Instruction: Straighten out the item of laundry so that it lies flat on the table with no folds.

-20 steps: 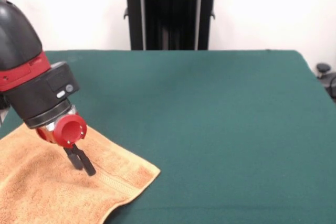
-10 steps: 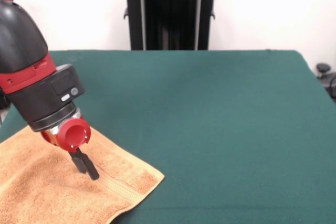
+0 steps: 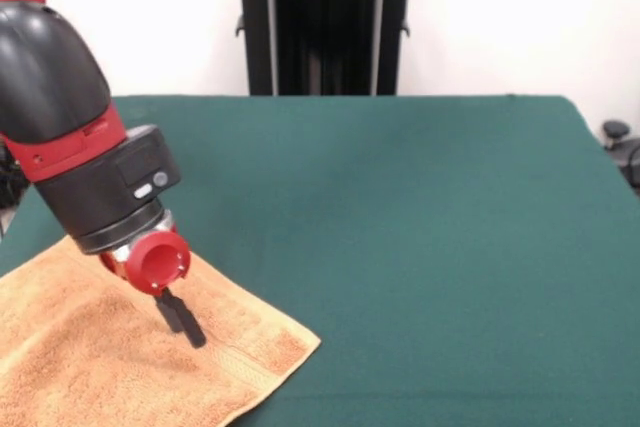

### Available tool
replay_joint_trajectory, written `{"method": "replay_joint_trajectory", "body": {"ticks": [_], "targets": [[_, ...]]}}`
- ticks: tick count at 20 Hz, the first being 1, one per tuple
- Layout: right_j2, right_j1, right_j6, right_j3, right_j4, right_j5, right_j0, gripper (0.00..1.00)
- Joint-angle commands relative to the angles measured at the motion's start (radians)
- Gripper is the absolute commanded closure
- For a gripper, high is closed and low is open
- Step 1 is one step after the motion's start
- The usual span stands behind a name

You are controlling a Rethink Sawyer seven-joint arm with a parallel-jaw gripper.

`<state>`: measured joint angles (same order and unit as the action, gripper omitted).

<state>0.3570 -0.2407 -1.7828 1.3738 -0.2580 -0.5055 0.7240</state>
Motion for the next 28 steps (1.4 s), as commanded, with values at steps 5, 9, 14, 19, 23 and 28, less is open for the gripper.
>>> {"method": "replay_joint_trajectory", "body": {"ticks": [5, 9, 14, 19, 23, 28], "targets": [[-0.015, 0.068, -0.356, 0.280, -0.132, 0.034, -0.139, 0.00], [-0.025, 0.050, -0.352, 0.305, -0.172, 0.037, -0.157, 0.00], [-0.049, 0.044, -0.338, 0.303, -0.218, 0.023, -0.183, 0.00], [-0.075, 0.033, -0.342, 0.304, -0.254, -0.002, -0.212, 0.00], [-0.096, 0.014, -0.353, 0.322, -0.285, -0.013, -0.239, 0.00], [-0.091, -0.005, -0.373, 0.370, -0.344, -0.010, -0.256, 0.00]]}}
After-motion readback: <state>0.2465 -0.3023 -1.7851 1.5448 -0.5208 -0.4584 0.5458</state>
